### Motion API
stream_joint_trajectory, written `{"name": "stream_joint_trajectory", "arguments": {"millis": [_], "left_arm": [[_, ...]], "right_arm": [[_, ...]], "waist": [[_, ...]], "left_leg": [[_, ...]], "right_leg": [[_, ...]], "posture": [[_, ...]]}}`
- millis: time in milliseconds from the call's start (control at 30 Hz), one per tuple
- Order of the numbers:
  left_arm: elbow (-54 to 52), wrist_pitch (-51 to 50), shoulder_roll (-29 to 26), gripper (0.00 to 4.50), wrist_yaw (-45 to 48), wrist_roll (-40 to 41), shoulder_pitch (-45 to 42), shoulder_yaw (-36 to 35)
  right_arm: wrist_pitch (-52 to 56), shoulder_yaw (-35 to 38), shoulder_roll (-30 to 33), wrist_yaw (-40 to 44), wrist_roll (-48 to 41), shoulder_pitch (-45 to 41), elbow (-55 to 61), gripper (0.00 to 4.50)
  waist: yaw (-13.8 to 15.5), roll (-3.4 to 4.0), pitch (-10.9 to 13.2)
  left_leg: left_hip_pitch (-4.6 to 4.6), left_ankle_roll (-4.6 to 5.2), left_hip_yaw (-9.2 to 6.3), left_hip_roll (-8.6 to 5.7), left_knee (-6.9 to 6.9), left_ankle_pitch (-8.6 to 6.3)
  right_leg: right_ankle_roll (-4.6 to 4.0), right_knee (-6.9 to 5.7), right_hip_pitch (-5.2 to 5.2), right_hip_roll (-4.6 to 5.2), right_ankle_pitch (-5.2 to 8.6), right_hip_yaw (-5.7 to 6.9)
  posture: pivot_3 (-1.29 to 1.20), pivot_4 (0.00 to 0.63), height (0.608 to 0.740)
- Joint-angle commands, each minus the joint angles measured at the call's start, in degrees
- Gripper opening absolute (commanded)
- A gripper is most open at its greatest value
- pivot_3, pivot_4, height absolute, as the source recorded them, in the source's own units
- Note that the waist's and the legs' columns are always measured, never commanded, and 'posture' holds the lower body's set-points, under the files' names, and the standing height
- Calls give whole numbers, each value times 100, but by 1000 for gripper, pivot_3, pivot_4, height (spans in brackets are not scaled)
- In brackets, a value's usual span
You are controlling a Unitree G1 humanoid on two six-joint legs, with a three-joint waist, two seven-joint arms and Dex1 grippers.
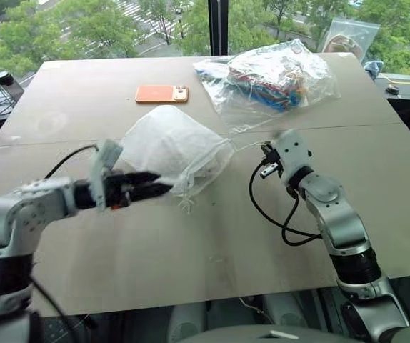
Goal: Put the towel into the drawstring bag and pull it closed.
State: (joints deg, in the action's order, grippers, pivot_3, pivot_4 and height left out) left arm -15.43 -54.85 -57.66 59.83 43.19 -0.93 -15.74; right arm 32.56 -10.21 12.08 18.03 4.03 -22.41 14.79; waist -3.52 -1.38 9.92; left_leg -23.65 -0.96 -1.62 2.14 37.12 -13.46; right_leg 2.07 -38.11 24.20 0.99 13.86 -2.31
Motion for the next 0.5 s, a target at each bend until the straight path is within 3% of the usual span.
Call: {"name": "stream_joint_trajectory", "arguments": {"millis": [33,167,300,500], "left_arm": [[-647,737,74,3666,159,-389,729,42],[-967,923,922,3666,-733,-623,513,552],[-871,1118,1733,3666,-1811,-1344,48,1169],[-608,1541,2369,3666,-2585,-2107,-296,1633]], "right_arm": [[109,34,-22,-23,-47,-13,367,0],[180,19,-6,28,-74,-14,401,0],[256,8,67,78,-82,18,472,0],[322,21,146,66,-86,2,536,0]], "waist": [[53,1,1],[307,6,1],[311,9,-7],[254,6,-9]], "left_leg": [[0,0,3,-1,1,0],[-2,0,-3,-2,12,0],[9,1,-10,-8,31,1],[35,2,-4,-2,23,1]], "right_leg": [[0,-1,0,4,0,-1],[1,3,-5,4,0,9],[4,2,-32,2,-3,15],[4,-8,-45,-8,-3,2]], "posture": [[0,150,740],[0,150,740],[0,150,740],[0,150,740]]}}
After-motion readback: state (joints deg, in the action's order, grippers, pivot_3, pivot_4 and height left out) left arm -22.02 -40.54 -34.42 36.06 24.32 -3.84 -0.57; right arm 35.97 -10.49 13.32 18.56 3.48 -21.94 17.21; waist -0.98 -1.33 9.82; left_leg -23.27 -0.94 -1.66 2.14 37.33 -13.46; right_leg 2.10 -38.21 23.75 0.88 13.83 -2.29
